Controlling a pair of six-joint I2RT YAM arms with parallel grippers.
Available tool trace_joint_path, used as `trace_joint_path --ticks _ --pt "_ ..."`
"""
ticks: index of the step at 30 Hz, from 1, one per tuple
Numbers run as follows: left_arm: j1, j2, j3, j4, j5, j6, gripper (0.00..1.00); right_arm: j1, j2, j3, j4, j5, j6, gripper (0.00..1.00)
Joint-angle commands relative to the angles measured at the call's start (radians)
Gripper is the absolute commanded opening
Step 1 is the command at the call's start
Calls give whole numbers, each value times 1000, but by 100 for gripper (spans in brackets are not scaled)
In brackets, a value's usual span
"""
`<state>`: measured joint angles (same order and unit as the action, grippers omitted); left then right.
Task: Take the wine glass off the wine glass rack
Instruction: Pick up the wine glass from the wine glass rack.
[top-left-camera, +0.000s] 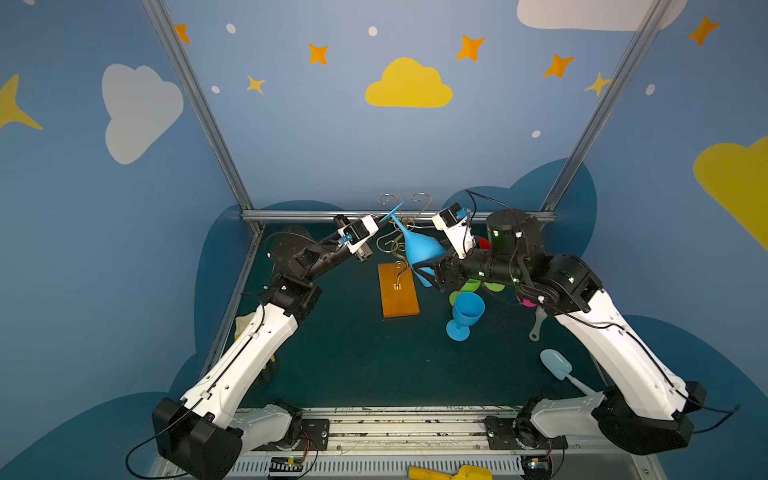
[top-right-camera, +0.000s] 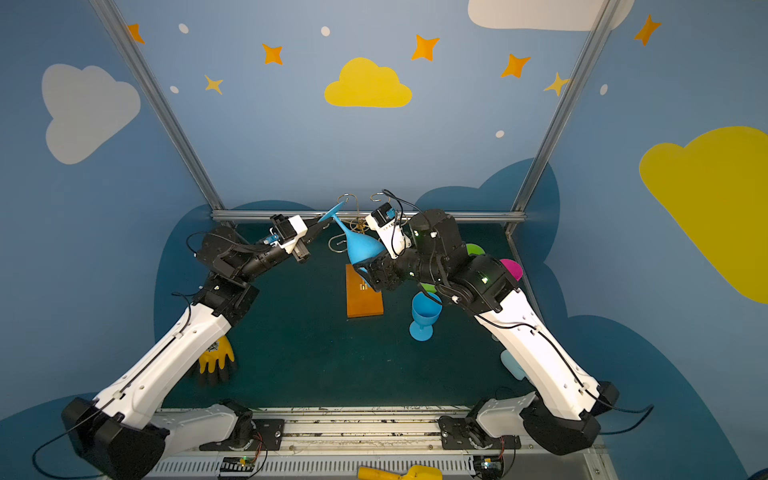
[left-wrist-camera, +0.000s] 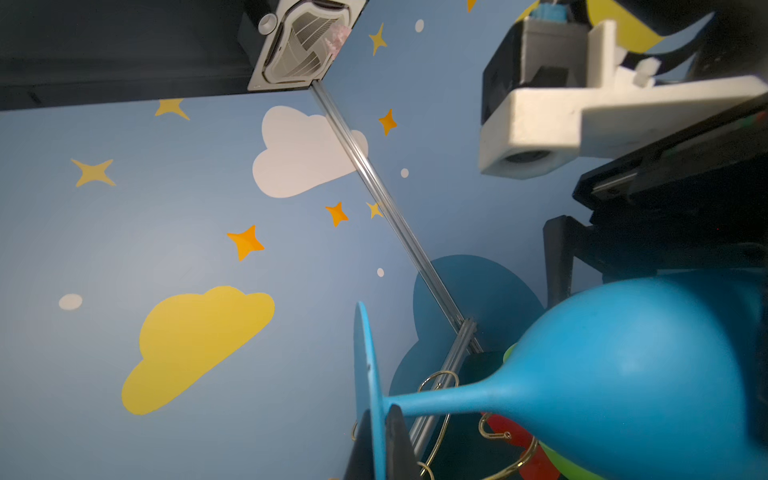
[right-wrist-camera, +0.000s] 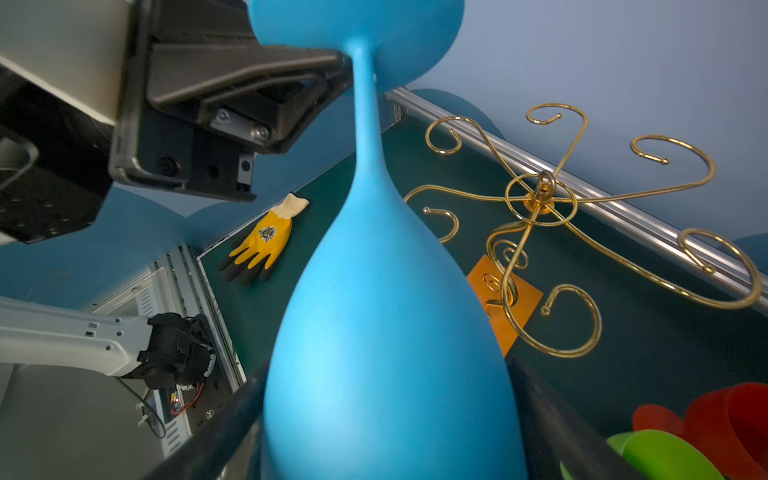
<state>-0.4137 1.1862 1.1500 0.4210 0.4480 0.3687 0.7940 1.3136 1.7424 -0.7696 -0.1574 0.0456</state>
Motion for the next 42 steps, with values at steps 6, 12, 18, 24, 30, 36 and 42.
trace_joint_path --ticks 6,12,18,24,30,36,42 --pt "1 -86 -102 83 -285 -342 3 -125 -201 -157 179 -144 57 85" --pt "20 -115 -124 75 -273 -447 3 -169 -307 -244 197 -80 65 83" --pt "21 -120 -135 71 -256 -500 3 -167 -267 -256 211 -63 82 76" --pt "22 -135 -162 80 -237 -542 3 -164 -187 -227 281 -113 96 76" --pt "22 -148 -185 78 -193 -587 3 -163 -98 -179 318 -155 108 72" --pt "22 -164 -211 70 -192 -587 3 -160 -65 -157 338 -175 122 65" --pt "22 -160 -221 73 -166 -616 3 -153 -36 -138 331 -199 133 28"
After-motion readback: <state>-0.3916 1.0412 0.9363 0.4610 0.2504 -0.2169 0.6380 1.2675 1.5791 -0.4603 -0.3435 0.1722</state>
